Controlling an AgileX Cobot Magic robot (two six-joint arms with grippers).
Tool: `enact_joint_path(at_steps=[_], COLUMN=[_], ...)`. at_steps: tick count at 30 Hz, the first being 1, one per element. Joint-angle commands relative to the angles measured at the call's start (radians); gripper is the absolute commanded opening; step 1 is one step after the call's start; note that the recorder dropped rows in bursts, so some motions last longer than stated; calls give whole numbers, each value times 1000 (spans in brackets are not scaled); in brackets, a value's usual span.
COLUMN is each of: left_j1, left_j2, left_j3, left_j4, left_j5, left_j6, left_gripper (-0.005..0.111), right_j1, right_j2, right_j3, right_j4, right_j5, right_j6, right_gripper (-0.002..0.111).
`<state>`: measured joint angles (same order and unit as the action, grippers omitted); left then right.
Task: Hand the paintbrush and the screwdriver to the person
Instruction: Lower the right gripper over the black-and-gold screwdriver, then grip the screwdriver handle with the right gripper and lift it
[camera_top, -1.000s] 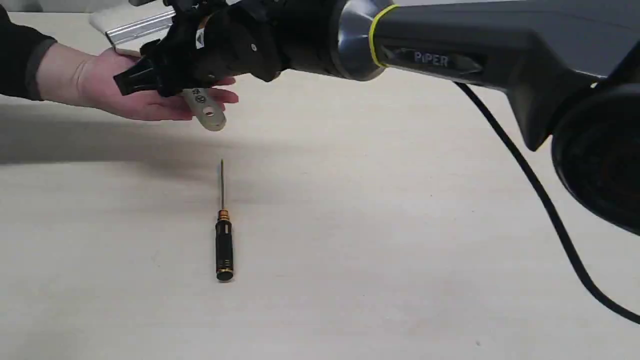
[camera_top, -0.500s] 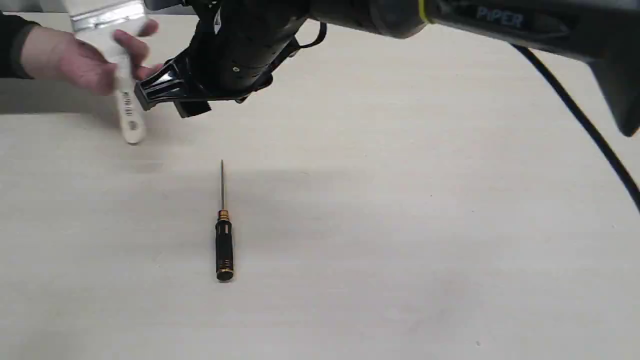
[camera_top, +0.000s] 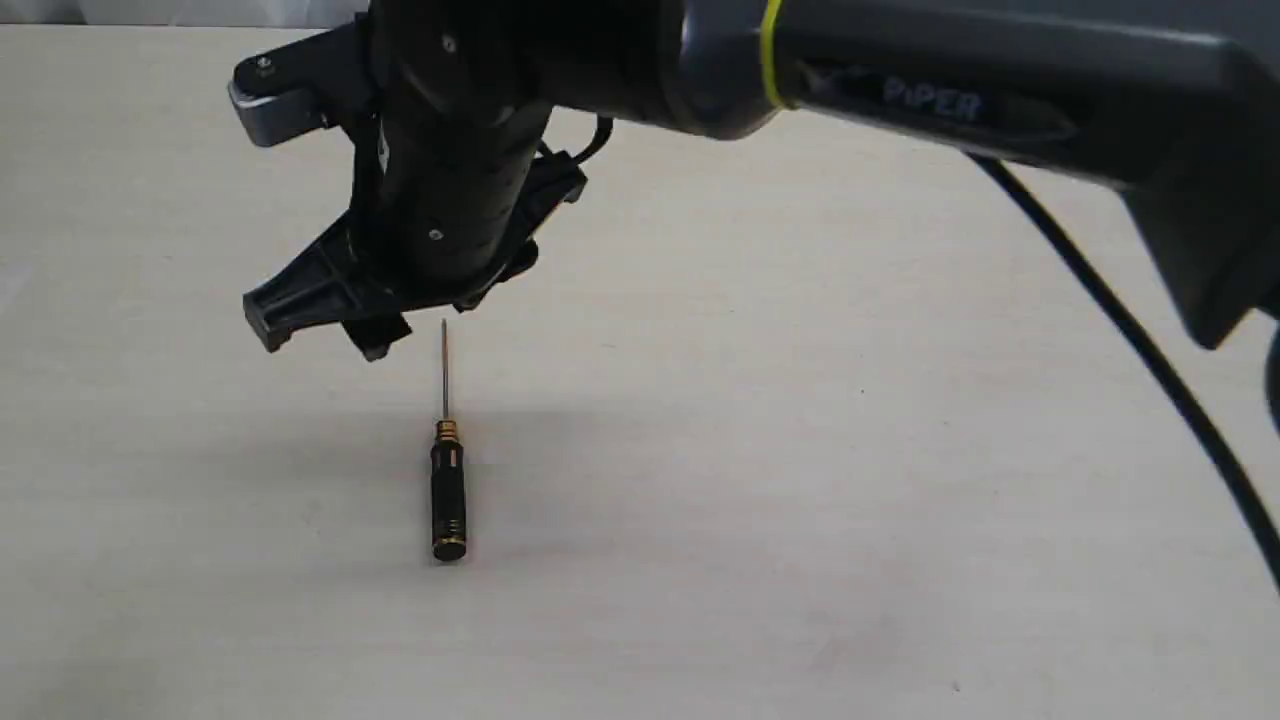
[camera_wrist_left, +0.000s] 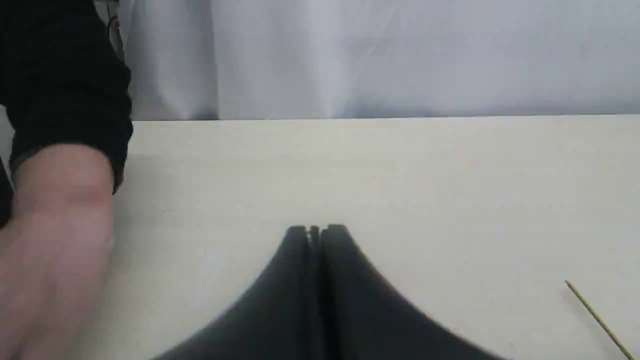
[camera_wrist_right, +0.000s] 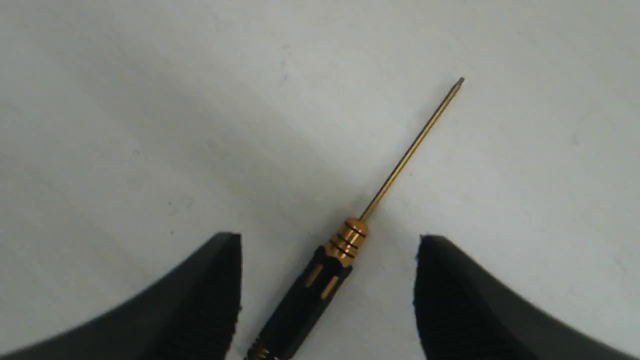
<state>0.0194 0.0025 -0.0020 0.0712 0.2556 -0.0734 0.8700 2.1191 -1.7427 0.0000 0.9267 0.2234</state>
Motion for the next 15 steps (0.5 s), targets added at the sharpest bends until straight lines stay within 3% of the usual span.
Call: enact_joint_path(at_steps=[1,15], left_j1=[-8,-8], left_j2=[-2,-2], left_j3=[2,2], left_j4=[-2,-2], left_j5=[-6,-6], left_j6=[-2,-2], left_gripper=[0,0], right_j1=[6,6], right_j2=[37,172], right_j3=[-2,-2], right_j4=[0,75], right_j5=[-3,54], right_j6=[47,61], right_gripper=[54,54])
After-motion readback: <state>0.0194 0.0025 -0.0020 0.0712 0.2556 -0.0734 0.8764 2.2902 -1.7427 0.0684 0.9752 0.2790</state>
